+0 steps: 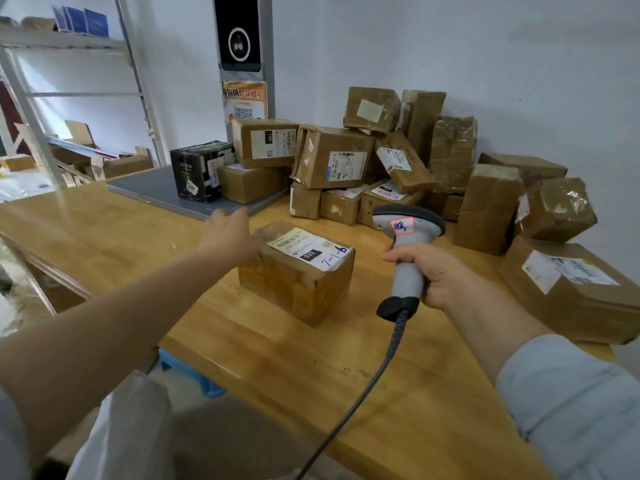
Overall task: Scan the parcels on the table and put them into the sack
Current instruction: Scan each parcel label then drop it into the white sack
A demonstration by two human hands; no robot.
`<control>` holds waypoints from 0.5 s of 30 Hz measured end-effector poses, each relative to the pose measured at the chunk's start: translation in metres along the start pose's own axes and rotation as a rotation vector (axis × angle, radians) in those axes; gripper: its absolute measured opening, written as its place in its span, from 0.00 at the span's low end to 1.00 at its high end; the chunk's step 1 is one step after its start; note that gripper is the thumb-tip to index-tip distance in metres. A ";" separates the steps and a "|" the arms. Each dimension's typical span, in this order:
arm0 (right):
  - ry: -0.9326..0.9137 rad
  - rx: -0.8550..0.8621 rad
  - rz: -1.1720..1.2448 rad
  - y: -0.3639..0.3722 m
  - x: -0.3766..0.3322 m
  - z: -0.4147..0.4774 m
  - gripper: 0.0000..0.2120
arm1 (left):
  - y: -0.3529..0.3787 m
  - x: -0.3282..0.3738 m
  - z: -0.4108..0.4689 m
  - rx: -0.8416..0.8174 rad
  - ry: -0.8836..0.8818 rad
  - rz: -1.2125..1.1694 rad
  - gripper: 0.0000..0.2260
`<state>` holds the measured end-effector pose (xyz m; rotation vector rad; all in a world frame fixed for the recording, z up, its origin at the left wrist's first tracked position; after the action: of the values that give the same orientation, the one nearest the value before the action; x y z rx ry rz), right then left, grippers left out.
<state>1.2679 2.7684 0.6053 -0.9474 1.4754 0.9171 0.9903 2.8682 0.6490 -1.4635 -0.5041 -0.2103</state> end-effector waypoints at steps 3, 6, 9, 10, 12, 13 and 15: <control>-0.047 -0.098 0.050 0.023 -0.003 0.005 0.08 | 0.027 -0.021 -0.018 -0.243 -0.270 -0.472 0.20; -0.037 -0.196 0.091 0.051 0.000 0.003 0.08 | 0.050 -0.022 -0.042 -0.459 -0.407 -0.742 0.04; -0.013 -0.280 0.055 0.072 0.007 -0.002 0.07 | 0.064 -0.026 -0.053 -0.579 -0.506 -0.840 0.08; -0.014 -0.299 0.037 0.077 0.009 -0.004 0.08 | 0.065 -0.027 -0.054 -0.587 -0.521 -0.844 0.11; -0.028 -0.329 0.023 0.085 0.012 -0.007 0.08 | 0.063 -0.032 -0.050 -0.547 -0.543 -0.820 0.16; -0.036 -0.332 0.030 0.089 0.012 -0.008 0.08 | 0.063 -0.034 -0.049 -0.524 -0.552 -0.807 0.19; -0.048 -0.325 0.056 0.093 0.011 -0.010 0.09 | 0.062 -0.034 -0.051 -0.514 -0.565 -0.794 0.26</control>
<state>1.1777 2.7933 0.5992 -1.1137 1.3411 1.2380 0.9971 2.8195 0.5770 -1.7508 -1.5820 -0.5883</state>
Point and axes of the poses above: each hand's wrist, its own z-axis towards the middle knuckle, its own y-axis out of the palm, x = y × z, the point moved 9 cm from there along z, towards the middle knuckle, and after that the axes turned 13 degrees about -y, right-handed, at the moved point
